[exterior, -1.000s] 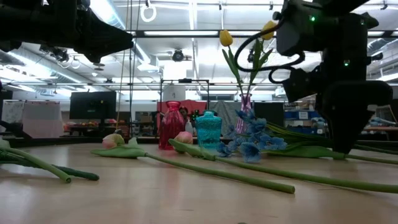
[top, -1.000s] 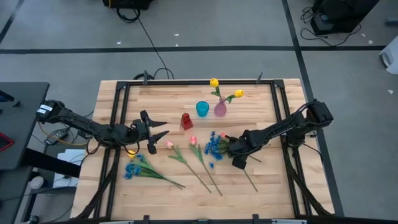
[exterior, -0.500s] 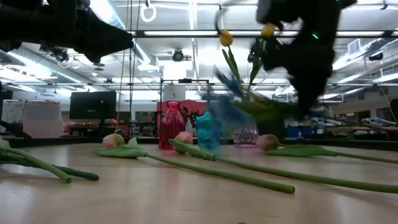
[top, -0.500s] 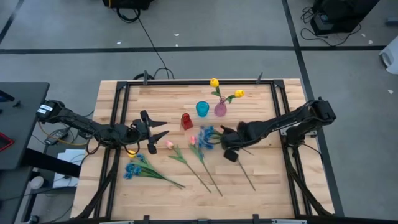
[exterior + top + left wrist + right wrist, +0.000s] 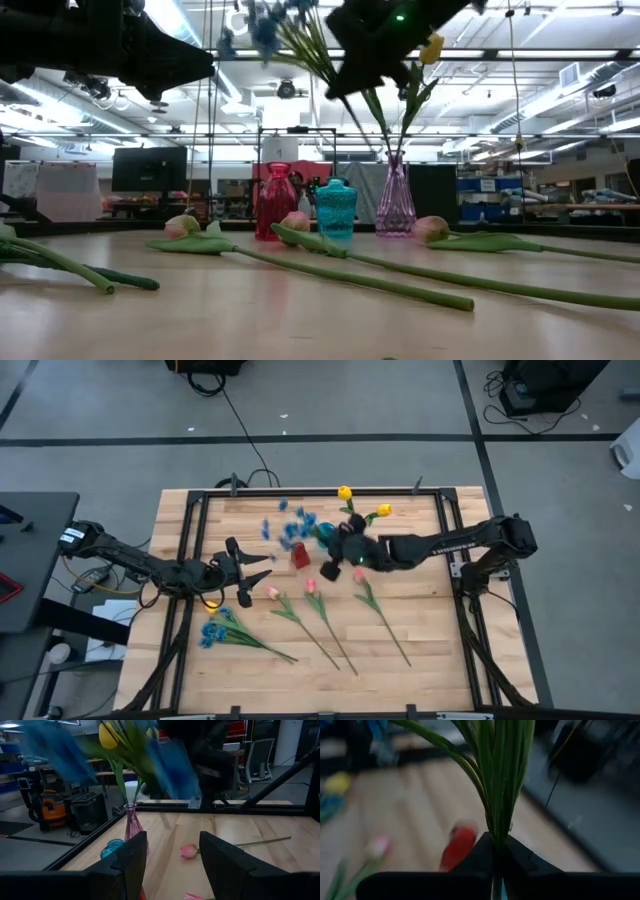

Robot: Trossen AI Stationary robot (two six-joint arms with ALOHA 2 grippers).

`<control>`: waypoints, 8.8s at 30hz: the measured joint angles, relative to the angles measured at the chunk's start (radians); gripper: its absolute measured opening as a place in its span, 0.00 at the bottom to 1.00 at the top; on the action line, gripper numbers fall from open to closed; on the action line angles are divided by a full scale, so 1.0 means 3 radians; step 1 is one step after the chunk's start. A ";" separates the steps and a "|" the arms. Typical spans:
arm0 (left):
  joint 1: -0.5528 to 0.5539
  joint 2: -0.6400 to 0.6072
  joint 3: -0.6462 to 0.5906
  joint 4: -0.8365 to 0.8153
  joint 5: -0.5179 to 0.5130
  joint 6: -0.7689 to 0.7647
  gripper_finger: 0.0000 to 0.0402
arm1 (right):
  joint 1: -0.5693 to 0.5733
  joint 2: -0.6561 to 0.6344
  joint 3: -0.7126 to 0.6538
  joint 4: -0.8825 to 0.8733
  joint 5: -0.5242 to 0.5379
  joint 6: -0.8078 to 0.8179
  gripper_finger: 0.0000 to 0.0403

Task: Sort flowers into vase by color
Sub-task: Put the blue bouquet into the blue vase, then put the yellow flower into the purple vase

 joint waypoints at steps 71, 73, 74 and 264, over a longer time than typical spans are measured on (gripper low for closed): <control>-0.0445 -0.0836 -0.0001 -0.0802 -0.0079 0.0158 0.47 | 0.0856 0.0409 -0.0160 0.0015 -0.0368 0.0946 0.39; -0.0445 -0.0801 -0.0001 -0.0794 0.0065 0.0003 0.47 | 0.0962 0.0410 -0.0163 0.0006 -0.0361 0.0991 0.39; -0.0445 -0.0778 -0.0001 -0.0794 0.0170 -0.0090 0.47 | 0.1001 0.0390 -0.0161 -0.0015 -0.0349 0.1018 0.39; 0.0129 0.0320 0.0127 0.0440 0.0235 0.0420 0.35 | 0.0666 0.0571 -0.0253 -0.0642 -0.1050 0.0805 0.29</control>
